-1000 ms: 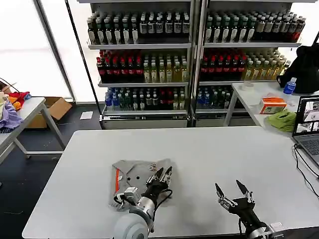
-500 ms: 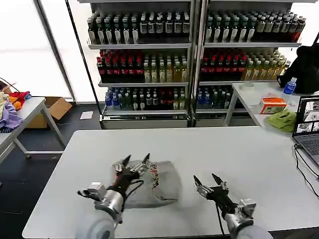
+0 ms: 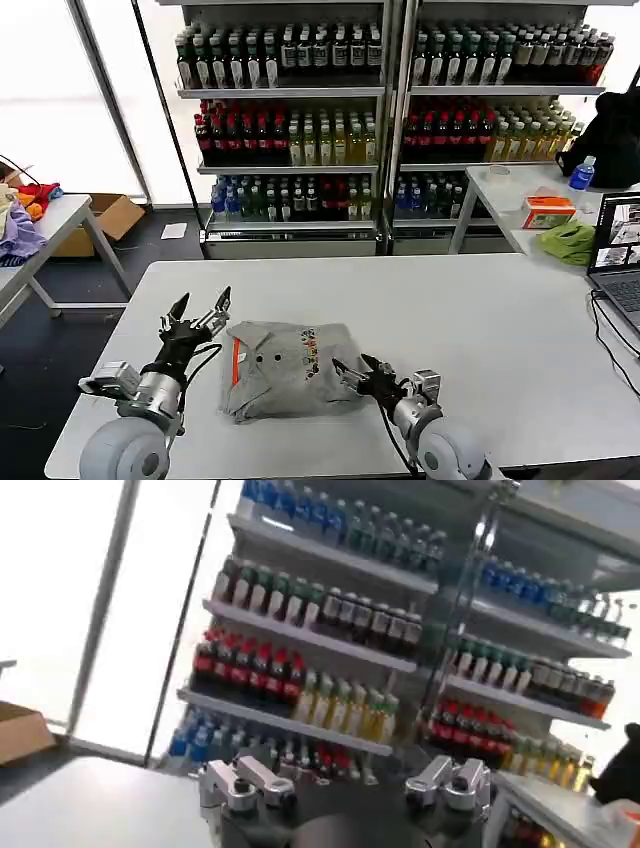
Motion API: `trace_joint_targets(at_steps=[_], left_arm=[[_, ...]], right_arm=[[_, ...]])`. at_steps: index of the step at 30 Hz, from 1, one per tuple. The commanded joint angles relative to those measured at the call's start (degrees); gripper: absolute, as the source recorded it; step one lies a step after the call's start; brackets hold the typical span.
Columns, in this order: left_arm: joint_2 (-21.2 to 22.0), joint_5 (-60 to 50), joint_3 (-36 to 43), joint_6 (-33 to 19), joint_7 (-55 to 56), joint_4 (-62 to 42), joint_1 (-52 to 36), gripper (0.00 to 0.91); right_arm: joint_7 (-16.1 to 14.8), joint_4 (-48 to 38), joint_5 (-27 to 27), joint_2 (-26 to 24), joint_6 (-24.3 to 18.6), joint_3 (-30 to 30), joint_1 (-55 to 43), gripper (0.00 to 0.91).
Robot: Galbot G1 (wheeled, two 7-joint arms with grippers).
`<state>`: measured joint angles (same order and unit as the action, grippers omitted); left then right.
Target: Fold and organize the clothes.
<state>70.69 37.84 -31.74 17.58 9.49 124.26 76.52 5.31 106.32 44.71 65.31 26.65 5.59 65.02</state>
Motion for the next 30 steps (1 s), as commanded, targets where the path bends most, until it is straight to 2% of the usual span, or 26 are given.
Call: trace_joint_targets(at_steps=[1, 4, 10, 13, 16, 22, 25, 30], left_arm=[[1.3, 0.1, -5.4, 0.2, -0.9, 0.6, 0.7, 0.907], [2.5, 0.1, -4.9, 0.1, -0.9, 1.0, 1.2, 0.907], [3.6, -0.1, -4.3, -0.3, -1.0, 0.5, 1.9, 0.907], [3.6, 0.0, -4.6, -0.3, -1.0, 0.3, 2.0, 0.907], [3.3, 0.1, -5.2, -0.3, -1.2, 0.2, 2.4, 0.907], [3.4, 0.1, -5.0, -0.4, -1.3, -0.3, 2.5, 0.907], [3.7, -0.1, -4.2, -0.3, -1.3, -0.5, 2.4, 0.907], [3.8, 0.0, -3.4, 0.0, -0.7, -0.1, 2.5, 0.907]], right_arm=[[-0.3, -2.8, -0.2, 0.2, 2.7, -5.1, -3.0, 0.0], [-0.1, -1.8, -0.1, 0.1, 2.0, -4.1, -2.3, 0.0], [-2.2, 1.0, -0.5, -1.5, 0.5, -1.2, 0.0, 0.0], [-6.2, 5.0, -3.5, -3.6, 0.7, 2.6, 3.2, 0.0], [-5.9, 8.2, -4.3, -5.5, 1.9, 6.7, 6.2, 0.0], [-7.2, 9.4, -4.3, -11.0, 0.6, 15.0, 12.0, 0.0], [-7.8, 8.1, -4.5, -11.8, 0.4, 18.2, 12.5, 0.0], [-6.9, 7.0, -6.5, -11.7, 1.4, 20.7, 12.5, 0.0]])
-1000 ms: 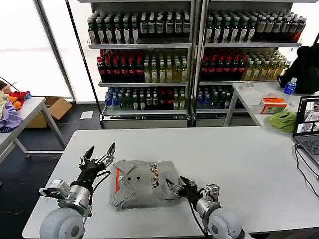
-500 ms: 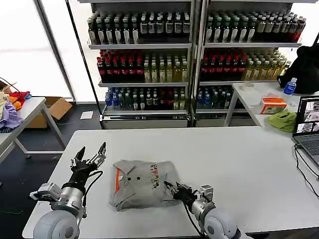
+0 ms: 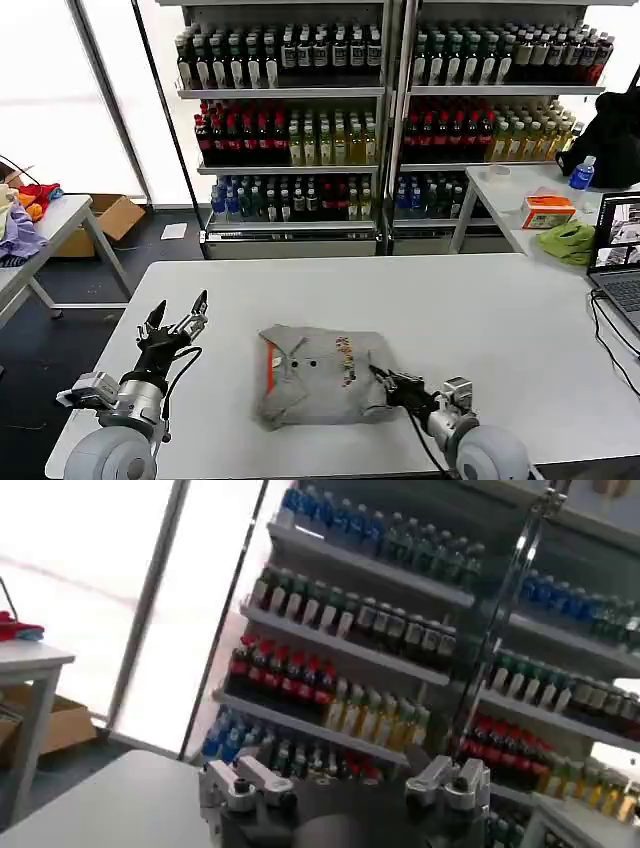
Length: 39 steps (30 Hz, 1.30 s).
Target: Fold and organize the clothes.
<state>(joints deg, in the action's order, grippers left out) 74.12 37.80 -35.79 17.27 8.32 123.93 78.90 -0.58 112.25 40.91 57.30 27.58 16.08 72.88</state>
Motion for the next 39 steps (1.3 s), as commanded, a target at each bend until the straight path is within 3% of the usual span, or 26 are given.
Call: trace_joint_targets(at_steps=[1, 2, 8, 12, 16, 18, 21, 23, 26, 29, 30, 32, 34, 37, 39], left_arm=[[0.3, 0.0, 0.6, 0.3, 0.4, 0.2, 0.1, 0.907], [0.3, -0.1, 0.6, 0.4, 0.5, 0.3, 0.2, 0.907], [0.2, -0.2, 0.3, 0.2, 0.4, 0.7, 0.6, 0.907], [0.2, -0.7, -0.1, -0.3, 0.3, 0.7, 1.4, 0.907], [0.3, -0.8, 0.0, -0.5, 0.3, 1.1, 1.5, 0.907], [0.3, -1.0, 0.3, -0.5, 0.2, 1.2, 1.6, 0.907], [0.3, -1.1, 0.4, -0.6, 0.2, 1.3, 2.1, 0.907], [0.3, -1.5, 0.4, -0.9, 0.0, 1.5, 3.0, 0.907], [0.5, -2.2, 0.4, -1.3, -0.3, 1.6, 4.0, 0.907], [0.7, -2.2, -0.3, -1.4, -0.4, 2.0, 4.5, 0.907], [0.8, -2.3, -0.4, -1.5, -0.4, 2.0, 4.7, 0.907], [0.9, -2.3, -1.1, -1.7, -0.6, 2.2, 5.2, 0.907], [0.9, -2.3, -1.5, -2.0, -0.8, 2.1, 5.8, 0.907], [1.3, -2.4, -1.9, -2.3, -1.0, 1.9, 6.4, 0.907], [1.6, -2.7, -1.7, -2.4, -1.1, 1.7, 6.5, 0.907]], right_arm=[[-1.0, 1.5, -4.0, -3.4, 0.0, 10.3, 5.1, 0.776], [-1.4, 1.8, -5.6, -3.2, -0.3, 10.4, 5.6, 0.907], [4.0, 5.4, -7.8, -1.0, -1.1, 15.0, 9.7, 0.907], [4.1, 7.5, -7.5, -1.4, -1.7, 19.4, 13.2, 0.907], [3.9, 8.5, -7.8, -1.0, -5.0, 18.2, 10.8, 0.907], [5.6, 9.5, -8.2, 0.4, -7.5, 12.4, 7.9, 0.907], [5.0, 10.0, -12.6, 1.8, -9.9, 2.2, 3.6, 0.907], [9.2, 8.7, -15.8, 3.4, -8.8, -3.6, -0.6, 0.907], [16.0, 3.9, -22.3, 6.9, -2.7, -11.4, -6.4, 0.907], [21.7, -0.6, -23.5, 9.7, 0.6, -15.7, -9.5, 0.907], [21.7, -1.0, -23.2, 10.0, 0.4, -15.8, -9.5, 0.907], [21.4, -2.2, -14.6, 11.1, -1.6, -15.9, -9.6, 0.907], [21.2, -3.7, -11.6, 11.7, -3.3, -15.5, -9.1, 0.907], [19.2, -6.8, -14.0, 12.1, -7.7, -15.4, -7.9, 0.907], [21.2, -7.3, -17.1, 12.3, -5.8, -15.5, -7.4, 0.907]])
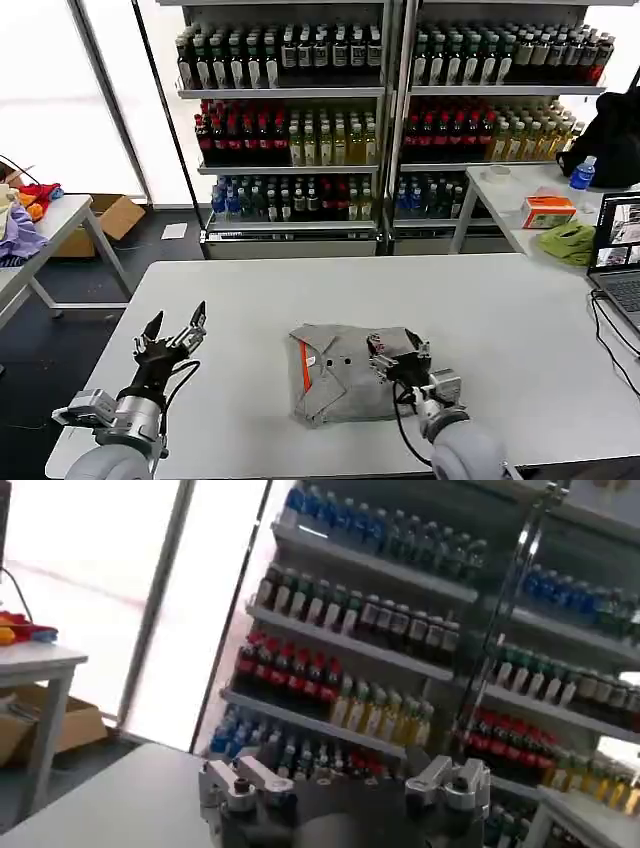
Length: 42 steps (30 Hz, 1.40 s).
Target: Fold and organize the clothes.
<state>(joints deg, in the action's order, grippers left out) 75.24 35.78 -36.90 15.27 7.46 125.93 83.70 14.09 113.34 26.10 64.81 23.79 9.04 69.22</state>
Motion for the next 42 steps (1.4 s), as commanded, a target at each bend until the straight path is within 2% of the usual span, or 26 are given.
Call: trace_joint_targets(at_steps=[1, 4, 12, 14, 15, 16, 17, 21, 23, 24, 26, 27, 28, 30, 31, 32, 33, 34, 38, 42], left_arm=[[0.6, -0.8, -0.5, -0.4, -0.3, -0.3, 1.7, 0.907], [0.8, -1.2, 0.1, -0.5, -0.3, -0.4, 1.6, 0.907], [0.9, -1.4, 0.8, -0.6, -0.3, -0.6, 1.2, 0.907], [0.8, -1.4, 0.7, -0.7, -0.3, -0.3, 1.3, 0.907], [0.8, -1.4, 0.6, -0.7, -0.3, -0.2, 1.3, 0.907], [0.7, -1.2, 0.4, -0.7, -0.3, 0.1, 1.5, 0.907], [0.5, -1.1, 0.2, -0.7, -0.4, 0.4, 1.7, 0.907], [0.1, -0.6, -0.6, -0.8, -0.7, 0.7, 2.2, 0.907], [0.1, -0.6, -0.4, -1.0, -0.9, 0.6, 2.3, 0.907], [0.0, -0.6, -0.5, -1.0, -1.1, 0.6, 2.3, 0.907], [-0.1, -1.2, -0.5, -1.9, -1.6, 0.5, 2.5, 0.907], [-0.2, -1.4, -0.5, -2.2, -1.9, 0.4, 2.6, 0.907], [-0.5, -1.7, -0.7, -2.5, -2.3, 0.4, 2.8, 0.907], [-1.1, -1.7, -1.2, -3.6, -3.4, 0.5, 3.6, 0.907], [-1.3, -1.7, -1.5, -3.9, -3.7, 0.5, 4.1, 0.907], [-1.6, -1.7, -1.8, -4.2, -4.1, 0.6, 4.6, 0.907], [-1.8, -1.7, -2.2, -5.0, -4.6, 0.5, 5.1, 0.907], [-2.0, -1.9, -2.3, -5.4, -4.8, 0.5, 5.7, 0.907], [-2.2, -3.8, -2.2, -7.5, -6.2, 0.3, 7.6, 0.907], [-2.6, -5.1, -1.7, -8.9, -6.7, 0.0, 9.2, 0.907]], right_arm=[[8.0, -8.5, -2.4, 4.9, -1.0, -8.4, -3.6, 0.907], [11.8, -8.5, -2.4, 5.2, 2.6, -7.9, -3.3, 0.907], [11.6, -7.6, -4.1, 4.9, 3.2, -7.4, -2.6, 0.907], [10.2, -5.8, -3.3, 4.5, 0.7, -7.0, -2.2, 0.907], [9.6, -5.1, -3.4, 4.4, -1.9, -6.8, -2.1, 0.907], [8.6, -2.7, -4.1, 4.0, -6.0, -6.0, -1.5, 0.907], [7.7, 0.0, -5.1, 3.7, -8.1, -5.0, -1.0, 0.907], [4.1, 8.9, -5.2, 1.3, -11.2, -0.6, 1.0, 0.907], [1.9, 12.1, -4.6, -0.5, -12.7, 3.7, 2.8, 0.907], [0.3, 12.7, -4.5, -1.0, -13.1, 4.8, 3.5, 0.907], [-4.0, 14.7, -2.9, -2.5, -14.3, 10.7, 7.4, 0.907], [-5.1, 15.1, -2.0, -2.8, -14.5, 12.5, 9.2, 0.907], [-8.4, 15.4, 0.6, -3.2, -15.6, 18.3, 12.1, 0.907], [-13.1, 15.2, 3.7, -3.5, -19.2, 24.2, 17.7, 0.907], [-14.6, 14.6, 4.7, -3.7, -20.9, 27.9, 20.3, 0.907], [-15.9, 13.3, 5.2, -4.0, -24.6, 29.8, 22.8, 0.907], [-16.5, 12.9, 5.5, -4.0, -25.8, 29.8, 23.4, 0.907], [-18.8, 10.6, 6.5, -3.9, -29.2, 33.2, 25.8, 0.907], [-22.9, 5.4, 6.7, -1.7, -34.1, 37.9, 28.2, 0.907], [-23.5, -0.6, 6.9, 0.1, -35.2, 40.0, 27.6, 0.907]])
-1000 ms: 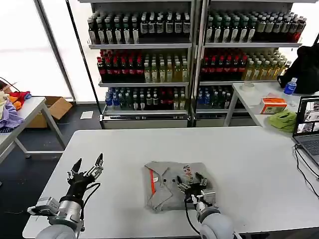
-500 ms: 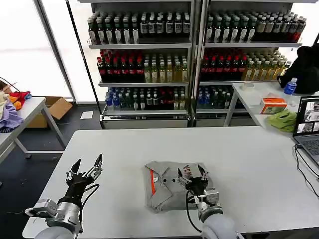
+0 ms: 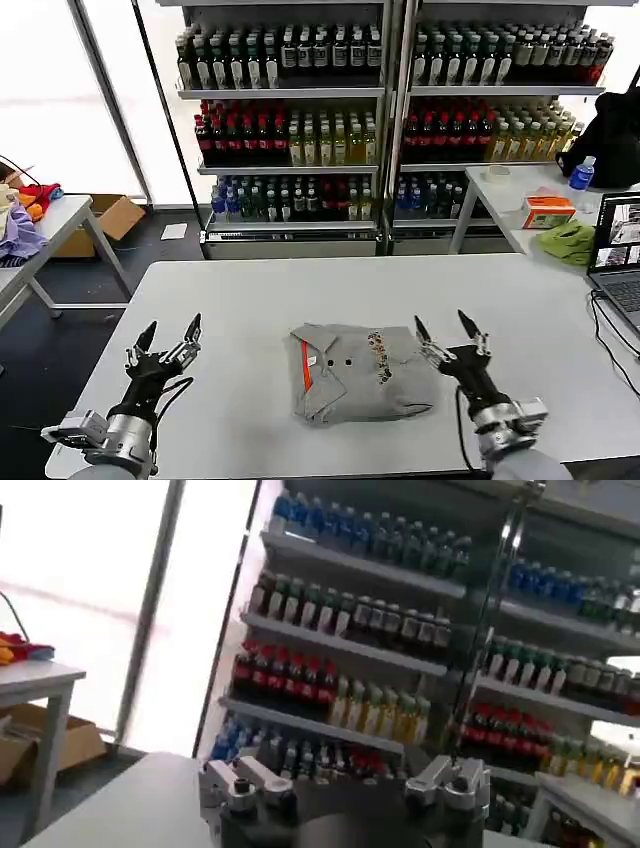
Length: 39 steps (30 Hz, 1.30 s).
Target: Fold and organize the clothes.
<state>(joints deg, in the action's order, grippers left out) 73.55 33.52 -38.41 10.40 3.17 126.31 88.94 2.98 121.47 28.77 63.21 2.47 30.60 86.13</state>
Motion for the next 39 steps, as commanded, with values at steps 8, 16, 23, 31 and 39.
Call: trace_joint_targets(at_steps=[8, 16, 23, 31, 39], left_arm=[[-1.2, -3.3, 0.5, -4.6, -2.6, 0.2, 4.8, 0.907], [-1.3, -3.1, 0.4, -4.4, -2.6, 0.2, 5.4, 0.907], [-2.0, -3.2, 0.4, -4.4, -2.6, 1.0, 6.0, 0.907], [-1.9, -3.1, 0.4, -4.4, -2.6, 0.4, 6.0, 0.907], [-1.9, -3.1, 0.3, -4.4, -2.7, 0.2, 5.9, 0.907]], right_arm=[[-9.8, -13.0, 4.2, 2.7, -11.2, 18.7, 8.1, 0.907], [-9.7, -11.7, 4.2, 2.8, -9.3, 17.9, 7.9, 0.907], [-9.6, -11.6, 2.5, 3.0, -9.5, 16.5, 7.8, 0.907], [-10.2, -11.3, 2.5, 2.9, -11.2, 15.8, 8.5, 0.907], [-9.8, -10.8, 3.4, 3.0, -10.7, 15.7, 8.1, 0.907]])
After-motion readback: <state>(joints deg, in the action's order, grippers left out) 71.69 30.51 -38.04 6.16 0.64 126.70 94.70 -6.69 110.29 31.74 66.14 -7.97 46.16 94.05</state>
